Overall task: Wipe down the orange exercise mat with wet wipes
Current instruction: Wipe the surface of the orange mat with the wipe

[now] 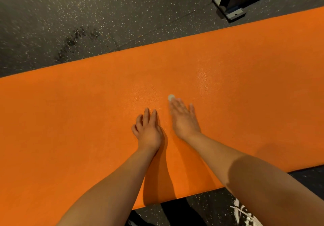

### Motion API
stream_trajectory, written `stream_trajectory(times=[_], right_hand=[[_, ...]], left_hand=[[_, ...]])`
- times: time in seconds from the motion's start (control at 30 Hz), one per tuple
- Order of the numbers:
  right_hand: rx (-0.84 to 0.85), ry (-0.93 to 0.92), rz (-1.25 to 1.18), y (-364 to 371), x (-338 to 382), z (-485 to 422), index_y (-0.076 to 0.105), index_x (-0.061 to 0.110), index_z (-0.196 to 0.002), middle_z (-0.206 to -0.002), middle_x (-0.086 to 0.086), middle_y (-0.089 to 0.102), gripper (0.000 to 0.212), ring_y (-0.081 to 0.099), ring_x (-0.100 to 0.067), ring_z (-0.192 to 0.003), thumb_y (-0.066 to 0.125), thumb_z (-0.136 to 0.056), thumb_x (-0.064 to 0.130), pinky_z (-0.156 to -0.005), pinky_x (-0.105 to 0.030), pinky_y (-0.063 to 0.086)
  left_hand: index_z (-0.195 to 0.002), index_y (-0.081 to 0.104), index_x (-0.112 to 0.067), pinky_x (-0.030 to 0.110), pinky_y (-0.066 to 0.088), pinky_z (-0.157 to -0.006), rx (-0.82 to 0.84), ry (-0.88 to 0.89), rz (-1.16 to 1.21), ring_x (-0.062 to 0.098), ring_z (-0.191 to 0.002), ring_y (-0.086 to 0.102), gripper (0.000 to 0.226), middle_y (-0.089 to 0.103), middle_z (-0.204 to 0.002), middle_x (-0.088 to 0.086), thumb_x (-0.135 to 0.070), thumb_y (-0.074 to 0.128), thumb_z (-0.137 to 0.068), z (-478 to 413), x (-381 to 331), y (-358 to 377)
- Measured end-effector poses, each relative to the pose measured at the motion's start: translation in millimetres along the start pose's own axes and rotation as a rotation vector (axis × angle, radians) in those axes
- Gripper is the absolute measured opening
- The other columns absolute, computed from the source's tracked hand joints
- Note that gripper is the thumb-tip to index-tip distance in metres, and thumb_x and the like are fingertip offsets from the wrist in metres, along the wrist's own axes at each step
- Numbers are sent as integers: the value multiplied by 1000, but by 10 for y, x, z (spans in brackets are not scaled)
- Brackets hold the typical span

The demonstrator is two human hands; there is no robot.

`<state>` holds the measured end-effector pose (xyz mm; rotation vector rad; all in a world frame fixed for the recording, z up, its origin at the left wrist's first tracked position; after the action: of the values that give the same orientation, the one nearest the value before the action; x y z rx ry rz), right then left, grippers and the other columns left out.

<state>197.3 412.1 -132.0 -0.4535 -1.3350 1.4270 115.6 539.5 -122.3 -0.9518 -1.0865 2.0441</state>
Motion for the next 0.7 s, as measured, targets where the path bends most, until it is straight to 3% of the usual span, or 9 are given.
stream_trajectory(times=[0.1, 0.2, 0.27, 0.33, 0.43, 0.5, 0.57, 0.7], right_hand=[[-87, 247, -77, -224, -405, -102, 9, 20, -162, -170, 5, -2, 60, -10, -13, -155, 30, -106, 18, -124, -51, -8], [-101, 304, -122, -184, -355, -142, 6, 17, -162, -170, 3, -7, 65, -10, -14, -156, 32, -103, 15, -125, -49, -6], [-70, 197, -130, -106, -83, -153, 6, 16, -162, -170, 1, -6, 67, -8, -14, -156, 36, -102, 14, -125, -47, -6], [27, -25, -129, 6, 284, -143, 9, 19, -163, -170, 4, -1, 64, -4, -12, -156, 35, -105, 17, -125, -46, -7], [120, -245, -62, 135, 513, -98, 11, 26, -163, -169, 11, 1, 57, -6, -6, -155, 28, -109, 23, -125, -47, -10], [58, -174, -28, 51, 293, -174, 13, 27, -163, -169, 11, 5, 56, -6, -8, -155, 28, -109, 23, -124, -46, -12], [-31, 15, -25, -140, -109, -271, 13, 26, -163, -170, 9, 7, 55, -5, -10, -156, 26, -110, 24, -122, -45, -12], [-98, 311, -93, -374, -564, -337, 7, 21, -162, -170, 6, -3, 55, -10, -11, -155, 22, -109, 24, -124, -48, -8]], left_hand=[[-158, 20, -38, 54, 6, -117, 17, 2, -1, 25, -152, 1, 58, 1, -169, -7, -28, 38, -104, 6, 20, -10], [-156, 25, -39, 53, 7, -116, 9, -11, 25, 24, -150, 7, 57, 7, -168, -8, -28, 42, -102, -10, 24, -56], [-154, 31, -38, 51, 10, -115, -25, -34, 51, 25, -147, 12, 55, 14, -166, -8, -27, 43, -102, -43, 29, -103], [-153, 33, -39, 51, 11, -114, -65, -55, 69, 26, -146, 15, 52, 16, -166, -7, -29, 43, -103, -92, 30, -154], [-155, 27, -40, 52, 9, -115, -55, -42, 82, 25, -150, 8, 52, 8, -168, -7, -34, 39, -105, -201, 25, -157], [-157, 22, -39, 54, 7, -116, -8, -28, 55, 24, -151, 2, 55, 1, -169, -7, -33, 38, -105, -250, 8, -118], [-158, 18, -39, 54, 5, -117, 16, -37, 26, 25, -152, -1, 56, -4, -169, -8, -34, 36, -105, -267, -1, -85], [-157, 16, -43, 55, 3, -117, 13, -48, 27, 24, -151, 0, 57, -4, -168, -9, -36, 35, -104, -257, 0, -76]])
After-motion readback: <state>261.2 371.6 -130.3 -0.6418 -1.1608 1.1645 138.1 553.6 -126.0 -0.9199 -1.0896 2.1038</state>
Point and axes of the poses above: each hand's wrist, its own z-axis away from the middle knuckle, its own y-axis out of the palm, x = y × z, the point moved 9 cm from there along -z, towards the middle knuckle
